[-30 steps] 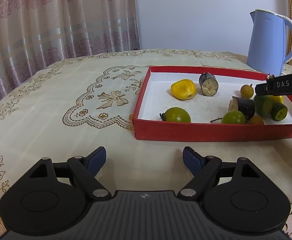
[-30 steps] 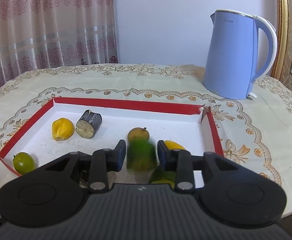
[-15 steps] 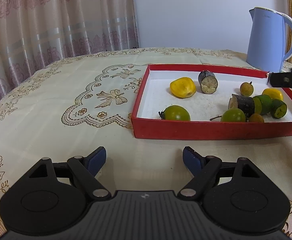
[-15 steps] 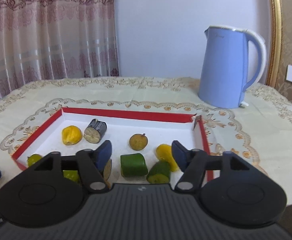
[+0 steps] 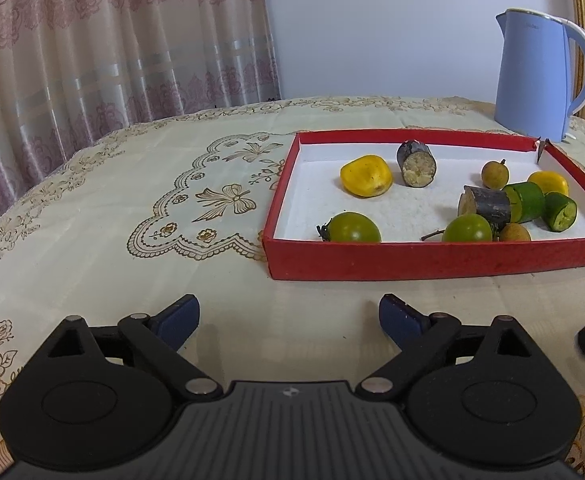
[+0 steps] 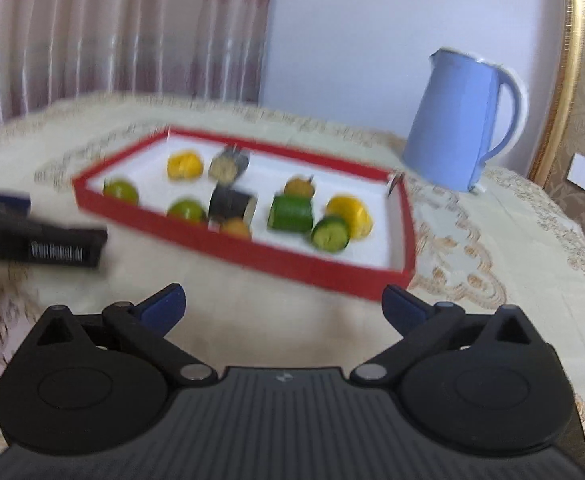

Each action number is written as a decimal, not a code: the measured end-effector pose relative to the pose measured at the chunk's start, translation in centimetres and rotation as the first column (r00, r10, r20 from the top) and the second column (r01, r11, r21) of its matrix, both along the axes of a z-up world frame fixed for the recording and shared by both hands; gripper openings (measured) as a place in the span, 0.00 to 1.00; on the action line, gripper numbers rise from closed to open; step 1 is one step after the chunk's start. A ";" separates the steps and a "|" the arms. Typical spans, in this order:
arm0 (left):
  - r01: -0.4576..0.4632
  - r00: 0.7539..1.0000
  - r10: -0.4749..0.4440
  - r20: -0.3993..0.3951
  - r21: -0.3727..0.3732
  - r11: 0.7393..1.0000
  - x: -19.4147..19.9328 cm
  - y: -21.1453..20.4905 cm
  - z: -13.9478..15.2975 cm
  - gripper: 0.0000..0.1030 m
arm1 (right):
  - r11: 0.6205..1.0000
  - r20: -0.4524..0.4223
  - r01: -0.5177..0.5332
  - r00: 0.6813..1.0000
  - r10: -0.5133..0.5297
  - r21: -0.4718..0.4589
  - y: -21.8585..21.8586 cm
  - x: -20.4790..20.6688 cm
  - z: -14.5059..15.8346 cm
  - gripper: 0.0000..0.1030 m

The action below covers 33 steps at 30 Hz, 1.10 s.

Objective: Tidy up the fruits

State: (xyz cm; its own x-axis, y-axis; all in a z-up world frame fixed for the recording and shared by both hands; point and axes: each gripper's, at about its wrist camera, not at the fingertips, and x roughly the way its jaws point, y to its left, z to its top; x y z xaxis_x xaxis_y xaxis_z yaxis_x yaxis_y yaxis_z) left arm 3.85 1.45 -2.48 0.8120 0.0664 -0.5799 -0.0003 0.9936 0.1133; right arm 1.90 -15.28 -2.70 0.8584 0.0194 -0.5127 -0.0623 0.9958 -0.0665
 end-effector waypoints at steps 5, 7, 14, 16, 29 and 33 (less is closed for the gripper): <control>0.013 1.000 -0.013 -0.016 -0.001 1.000 0.3 -0.1 0.1 0.95 | 0.998 0.003 0.047 0.999 -0.047 -0.032 0.1 0.7 -0.4 1.00; 0.010 1.000 -0.011 -0.023 -0.015 1.000 0.4 -0.1 0.1 0.96 | 0.996 0.000 0.063 0.998 -0.063 -0.071 0.5 1.0 -0.7 1.00; 0.011 0.999 -0.015 -0.049 -0.077 0.997 0.9 0.1 0.0 0.96 | 0.997 -0.009 0.064 0.998 -0.064 -0.049 0.4 1.6 -1.4 1.00; 0.010 0.998 -0.014 -0.054 -0.071 0.997 1.0 -0.1 0.0 0.96 | 0.997 -0.011 0.065 0.998 -0.065 -0.035 0.3 1.7 -1.5 1.00; 0.008 0.999 -0.011 -0.052 -0.065 0.998 1.1 -0.2 -0.2 0.97 | 0.989 -0.063 0.055 0.997 -0.046 0.136 -2.2 2.4 -2.1 1.00; 0.006 0.999 -0.009 -0.046 -0.051 0.999 1.0 -0.4 -0.2 0.98 | 0.990 -0.064 0.055 0.997 -0.047 0.129 -2.1 2.5 -2.2 1.00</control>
